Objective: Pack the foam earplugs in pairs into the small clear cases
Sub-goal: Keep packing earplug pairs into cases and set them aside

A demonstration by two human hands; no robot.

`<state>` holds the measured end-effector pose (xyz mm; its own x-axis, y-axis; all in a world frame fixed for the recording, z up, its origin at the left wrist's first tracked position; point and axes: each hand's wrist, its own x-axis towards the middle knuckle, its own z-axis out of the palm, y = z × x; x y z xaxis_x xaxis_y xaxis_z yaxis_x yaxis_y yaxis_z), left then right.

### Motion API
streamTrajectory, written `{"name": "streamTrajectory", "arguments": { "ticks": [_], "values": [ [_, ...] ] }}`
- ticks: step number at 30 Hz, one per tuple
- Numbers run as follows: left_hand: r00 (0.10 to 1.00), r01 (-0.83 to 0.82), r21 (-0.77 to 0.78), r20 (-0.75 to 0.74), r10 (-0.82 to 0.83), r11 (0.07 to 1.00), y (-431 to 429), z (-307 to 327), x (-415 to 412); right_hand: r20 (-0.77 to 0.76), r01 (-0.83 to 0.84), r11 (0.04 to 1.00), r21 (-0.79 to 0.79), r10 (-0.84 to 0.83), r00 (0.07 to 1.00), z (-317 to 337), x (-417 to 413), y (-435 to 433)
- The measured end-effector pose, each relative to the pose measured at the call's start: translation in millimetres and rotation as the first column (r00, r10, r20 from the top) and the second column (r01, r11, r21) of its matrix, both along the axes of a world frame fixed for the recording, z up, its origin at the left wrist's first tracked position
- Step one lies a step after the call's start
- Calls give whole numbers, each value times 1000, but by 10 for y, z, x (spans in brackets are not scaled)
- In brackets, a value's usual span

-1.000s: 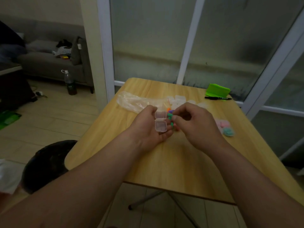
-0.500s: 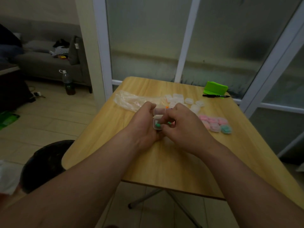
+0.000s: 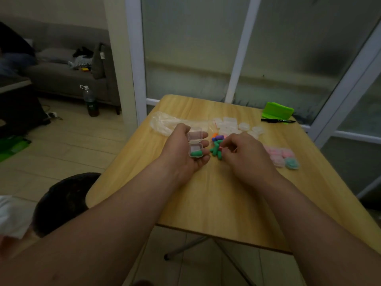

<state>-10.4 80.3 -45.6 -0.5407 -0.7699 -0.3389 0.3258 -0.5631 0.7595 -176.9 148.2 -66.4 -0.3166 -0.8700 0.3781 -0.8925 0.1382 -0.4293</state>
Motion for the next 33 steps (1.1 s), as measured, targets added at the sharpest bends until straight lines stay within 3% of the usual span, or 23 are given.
{"name": "streamTrajectory", "arguments": {
  "ticks": [10,22,33],
  "values": [
    [999,2,9,-33,-2,1000,-20,28,21,-104,2,997,73,6,995,-23,104,-92],
    [1000,0,7,-5,0,1000,-19,17,10,-131,-45,999,-3,45,990,-28,164,-84],
    [1000,26,14,-2,-26,1000,58,29,-43,104,-16,990,-142,31,994,108,81,30]
  ]
}}
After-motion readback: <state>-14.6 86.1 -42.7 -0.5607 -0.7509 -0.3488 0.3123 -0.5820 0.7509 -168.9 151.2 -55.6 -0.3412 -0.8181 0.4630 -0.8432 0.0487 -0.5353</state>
